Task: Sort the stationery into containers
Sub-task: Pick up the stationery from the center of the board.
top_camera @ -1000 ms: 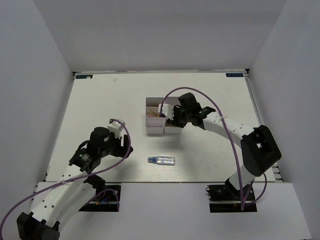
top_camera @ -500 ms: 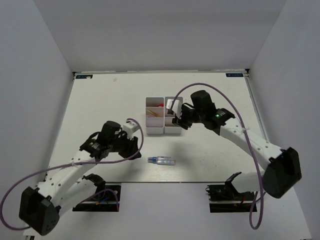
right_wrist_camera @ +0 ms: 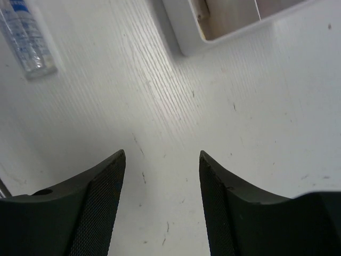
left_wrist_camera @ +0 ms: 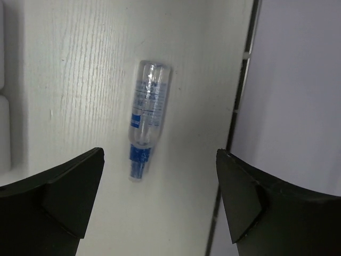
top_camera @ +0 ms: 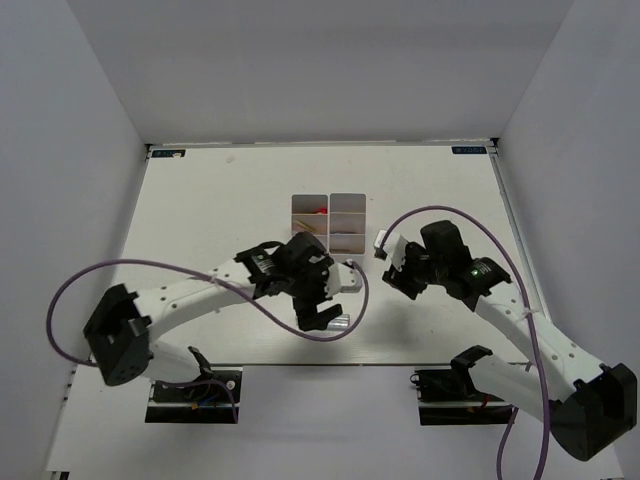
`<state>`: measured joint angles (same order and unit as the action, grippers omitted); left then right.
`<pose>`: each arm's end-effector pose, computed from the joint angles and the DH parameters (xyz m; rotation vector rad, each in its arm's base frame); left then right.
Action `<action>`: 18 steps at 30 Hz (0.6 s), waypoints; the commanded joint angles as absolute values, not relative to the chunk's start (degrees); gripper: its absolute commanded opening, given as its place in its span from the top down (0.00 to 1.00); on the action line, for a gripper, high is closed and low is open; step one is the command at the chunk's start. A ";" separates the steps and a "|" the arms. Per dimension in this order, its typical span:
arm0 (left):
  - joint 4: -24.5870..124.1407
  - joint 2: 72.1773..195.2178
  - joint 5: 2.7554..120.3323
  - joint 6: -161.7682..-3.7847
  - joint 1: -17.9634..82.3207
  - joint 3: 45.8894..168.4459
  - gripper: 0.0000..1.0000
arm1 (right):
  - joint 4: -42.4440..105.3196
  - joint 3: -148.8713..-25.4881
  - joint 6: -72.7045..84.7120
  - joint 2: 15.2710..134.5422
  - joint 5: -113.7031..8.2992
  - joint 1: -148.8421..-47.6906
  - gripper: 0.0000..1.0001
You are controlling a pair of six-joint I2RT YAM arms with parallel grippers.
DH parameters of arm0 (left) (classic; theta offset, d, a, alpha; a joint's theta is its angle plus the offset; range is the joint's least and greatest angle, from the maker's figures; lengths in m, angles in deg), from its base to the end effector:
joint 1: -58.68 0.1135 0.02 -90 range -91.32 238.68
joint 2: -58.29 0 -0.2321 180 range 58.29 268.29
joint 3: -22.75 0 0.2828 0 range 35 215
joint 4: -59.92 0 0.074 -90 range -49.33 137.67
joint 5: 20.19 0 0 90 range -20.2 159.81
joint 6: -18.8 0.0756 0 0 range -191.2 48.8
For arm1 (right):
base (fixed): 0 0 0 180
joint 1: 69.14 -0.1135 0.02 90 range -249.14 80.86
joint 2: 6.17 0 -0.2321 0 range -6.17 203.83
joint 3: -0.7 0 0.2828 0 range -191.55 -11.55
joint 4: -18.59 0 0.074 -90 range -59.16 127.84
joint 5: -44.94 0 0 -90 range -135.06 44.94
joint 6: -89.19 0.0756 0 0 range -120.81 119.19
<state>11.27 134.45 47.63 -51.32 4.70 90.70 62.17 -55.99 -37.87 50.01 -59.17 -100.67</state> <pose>0.1669 -0.2781 0.1779 1.6901 1.9952 -0.7169 0.2301 0.1628 0.2082 -1.3997 1.8328 0.2364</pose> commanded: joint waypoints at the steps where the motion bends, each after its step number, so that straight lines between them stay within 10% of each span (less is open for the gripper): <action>1: 7.51 140.37 51.95 -40.18 2.08 95.55 0.05 | 61.17 -54.44 -35.53 46.31 -55.26 -99.03 0.39; 18: 12.25 156.29 52.75 -41.84 -0.03 99.52 0.26 | 59.41 -52.24 -34.91 44.28 -54.99 -95.77 0.39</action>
